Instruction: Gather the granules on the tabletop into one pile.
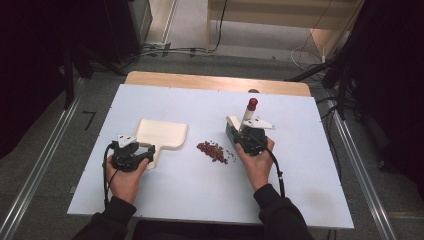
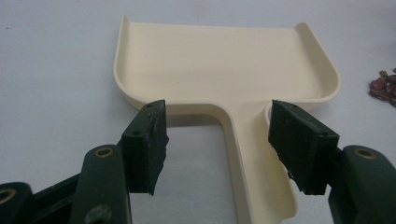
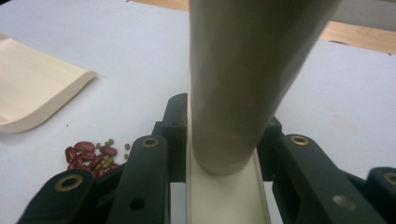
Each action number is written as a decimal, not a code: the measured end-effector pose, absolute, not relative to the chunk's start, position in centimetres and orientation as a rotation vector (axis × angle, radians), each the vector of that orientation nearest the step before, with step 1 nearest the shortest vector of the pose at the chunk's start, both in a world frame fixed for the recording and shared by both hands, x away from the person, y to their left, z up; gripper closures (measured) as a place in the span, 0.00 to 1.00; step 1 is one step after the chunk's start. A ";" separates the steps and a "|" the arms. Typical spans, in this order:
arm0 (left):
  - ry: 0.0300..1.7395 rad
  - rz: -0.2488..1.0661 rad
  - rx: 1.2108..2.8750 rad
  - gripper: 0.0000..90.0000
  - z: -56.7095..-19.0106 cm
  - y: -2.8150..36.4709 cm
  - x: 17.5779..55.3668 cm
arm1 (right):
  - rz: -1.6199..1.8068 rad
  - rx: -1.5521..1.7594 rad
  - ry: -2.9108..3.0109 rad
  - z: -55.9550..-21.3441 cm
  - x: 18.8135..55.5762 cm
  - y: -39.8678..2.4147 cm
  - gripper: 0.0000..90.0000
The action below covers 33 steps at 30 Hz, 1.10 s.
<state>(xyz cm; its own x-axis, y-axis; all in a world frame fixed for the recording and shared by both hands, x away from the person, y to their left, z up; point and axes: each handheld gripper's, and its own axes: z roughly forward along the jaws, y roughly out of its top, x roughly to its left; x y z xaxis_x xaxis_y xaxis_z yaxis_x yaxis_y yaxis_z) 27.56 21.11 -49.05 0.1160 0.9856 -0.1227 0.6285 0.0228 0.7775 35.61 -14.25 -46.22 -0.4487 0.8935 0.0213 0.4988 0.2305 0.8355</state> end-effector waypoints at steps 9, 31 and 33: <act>1.591 0.635 1.678 0.43 -49.0 21.2 27.5 | 1.086 1.214 2.049 -46.5 34.5 -11.4 0.72; 1.591 0.639 1.674 0.43 -48.9 21.4 27.5 | 1.105 1.151 2.098 -46.5 34.3 -9.2 0.72; 1.592 0.638 1.668 0.43 -48.9 21.4 27.5 | 1.101 1.134 2.103 -46.5 34.2 -8.9 0.72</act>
<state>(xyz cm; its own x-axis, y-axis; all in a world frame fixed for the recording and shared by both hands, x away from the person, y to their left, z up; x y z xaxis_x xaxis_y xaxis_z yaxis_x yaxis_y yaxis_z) 27.54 21.40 -48.90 0.1096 0.9853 -0.1311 0.6224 0.0348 0.7819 34.25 -8.89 -46.53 -0.5247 0.8496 -0.0533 0.4405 0.3246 0.8370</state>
